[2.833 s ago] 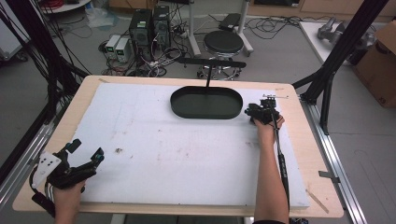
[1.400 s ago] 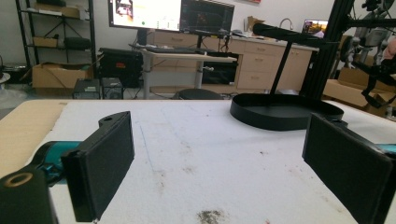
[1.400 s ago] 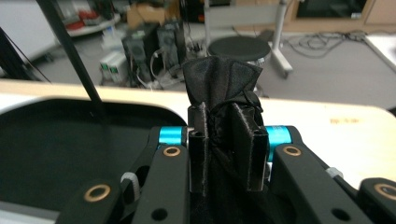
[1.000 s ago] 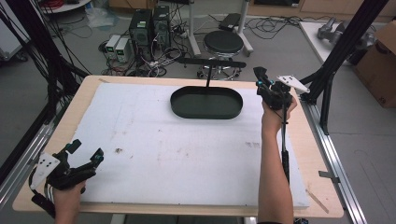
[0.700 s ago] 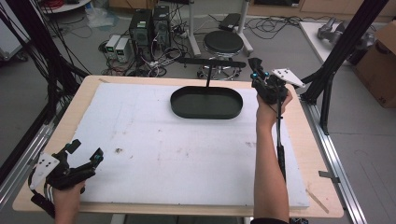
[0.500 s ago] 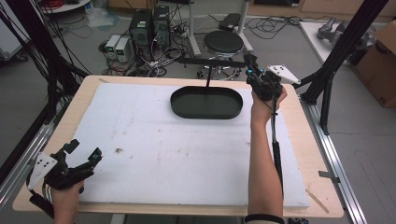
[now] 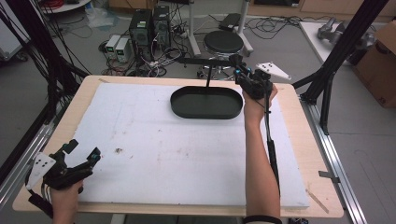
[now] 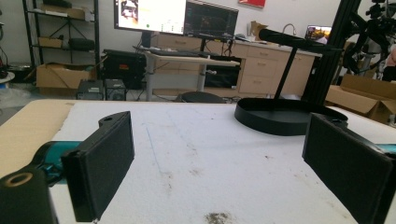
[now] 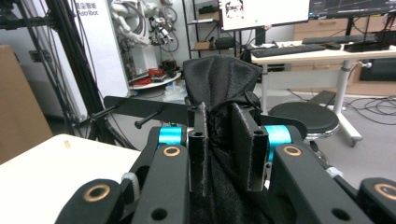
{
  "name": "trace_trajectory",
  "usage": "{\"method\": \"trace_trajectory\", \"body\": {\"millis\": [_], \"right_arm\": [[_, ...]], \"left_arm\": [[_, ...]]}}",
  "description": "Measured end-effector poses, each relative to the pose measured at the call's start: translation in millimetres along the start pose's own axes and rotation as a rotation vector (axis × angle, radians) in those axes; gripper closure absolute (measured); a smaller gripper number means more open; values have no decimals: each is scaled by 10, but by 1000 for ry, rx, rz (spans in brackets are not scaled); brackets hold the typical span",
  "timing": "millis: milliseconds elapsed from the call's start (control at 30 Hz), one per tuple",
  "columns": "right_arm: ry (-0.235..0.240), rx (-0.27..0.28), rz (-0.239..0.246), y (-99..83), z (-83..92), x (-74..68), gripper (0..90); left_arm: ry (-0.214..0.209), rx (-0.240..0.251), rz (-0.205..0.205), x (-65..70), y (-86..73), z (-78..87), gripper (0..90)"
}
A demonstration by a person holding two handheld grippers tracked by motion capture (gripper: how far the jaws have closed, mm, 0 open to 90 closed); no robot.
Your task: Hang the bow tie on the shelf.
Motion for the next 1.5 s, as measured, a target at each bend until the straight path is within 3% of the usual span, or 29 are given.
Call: {"method": "trace_trajectory", "body": {"millis": [300,433,567,900,967,1067,1200,1333,1367,1500], "right_arm": [[32,10,-47,113,-127,91,766],[29,16,-44,126,-176,134,765],[32,15,-66,88,-226,251,765],[63,97,-157,56,-189,532,733],[62,98,-151,52,-191,546,713],[34,75,-132,39,-217,574,639],[-13,85,-109,54,-204,583,542],[-70,82,-84,88,-151,596,369],[-70,82,-84,88,-151,596,369],[-81,70,-89,86,-155,586,229]], "left_arm": [[0,0,-2,-8,9,10,95],[-2,5,-4,-2,22,21,95],[4,3,-2,-21,18,38,95],[4,-10,-11,0,-15,28,95],[2,-13,-14,11,-18,25,95],[0,-15,-17,22,-24,22,95],[2,-16,-17,19,-28,20,95],[2,-14,-11,13,-25,21,95],[1,-14,-11,12,-24,22,95],[1,-11,-11,7,-14,32,95]]}}
Point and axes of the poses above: each handheld gripper's, and its own axes: z roughly backward along the jaws, y roughly out of its top, x roughly to its right, the point moved 4 cm from there along -z, roughly forward along the jaws, and after that the axes turned 11 degrees about y, right-handed, at the moved point
